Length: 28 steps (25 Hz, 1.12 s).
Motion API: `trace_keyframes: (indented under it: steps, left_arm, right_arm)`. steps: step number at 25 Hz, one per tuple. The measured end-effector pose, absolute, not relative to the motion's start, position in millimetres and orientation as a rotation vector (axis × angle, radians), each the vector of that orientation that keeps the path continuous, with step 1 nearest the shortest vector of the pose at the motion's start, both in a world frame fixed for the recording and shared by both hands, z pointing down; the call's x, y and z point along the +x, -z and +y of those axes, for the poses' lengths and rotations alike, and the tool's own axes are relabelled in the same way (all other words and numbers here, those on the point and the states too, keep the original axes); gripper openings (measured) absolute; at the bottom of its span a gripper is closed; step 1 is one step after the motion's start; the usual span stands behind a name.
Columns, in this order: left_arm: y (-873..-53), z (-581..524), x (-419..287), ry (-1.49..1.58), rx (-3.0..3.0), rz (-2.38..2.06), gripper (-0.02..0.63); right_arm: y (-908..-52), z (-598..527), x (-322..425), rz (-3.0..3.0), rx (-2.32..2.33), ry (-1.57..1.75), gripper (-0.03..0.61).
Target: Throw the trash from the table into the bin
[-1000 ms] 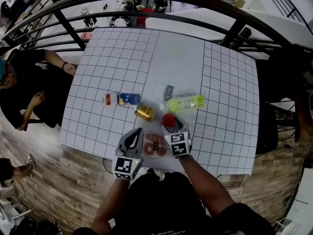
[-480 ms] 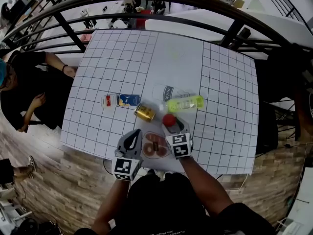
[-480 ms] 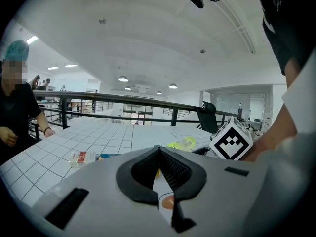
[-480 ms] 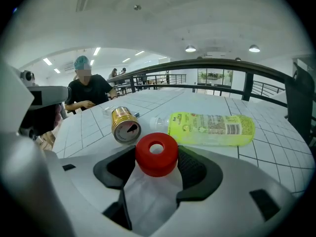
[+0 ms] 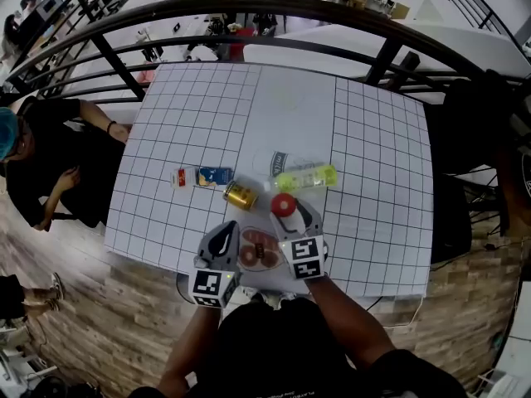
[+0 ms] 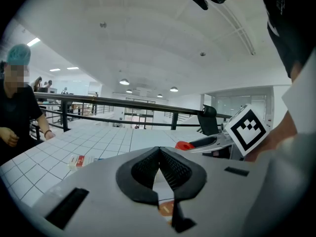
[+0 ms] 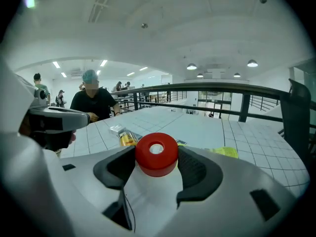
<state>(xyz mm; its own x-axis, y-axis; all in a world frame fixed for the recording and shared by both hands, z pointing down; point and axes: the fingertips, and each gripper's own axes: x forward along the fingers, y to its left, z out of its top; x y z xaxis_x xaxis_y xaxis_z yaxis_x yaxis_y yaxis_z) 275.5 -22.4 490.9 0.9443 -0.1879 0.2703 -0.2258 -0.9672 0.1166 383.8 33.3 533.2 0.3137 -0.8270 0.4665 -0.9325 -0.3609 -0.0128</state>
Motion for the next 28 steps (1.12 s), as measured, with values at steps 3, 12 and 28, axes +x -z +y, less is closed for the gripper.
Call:
trace_keyframes:
  steps: [3, 12, 28]
  left_arm:
    - [-485.1, -25.3, 269.3, -0.371, 2.942, -0.369, 0.023]
    - [-464.4, -15.1, 255.5, -0.308, 2.926, -0.492, 0.022]
    - [-443.9, 13.2, 206.0, -0.257, 2.909, -0.740, 0.023]
  right_arm:
    - [-509.8, 36.1, 379.6, -1.626, 2.343, -0.513, 0.285]
    - [-441.9, 50.1, 367.9, -1.767, 2.404, -0.345, 0.285]
    - [-418.3, 58.6, 320.6, -2.026, 2.251, -0.224, 0.285]
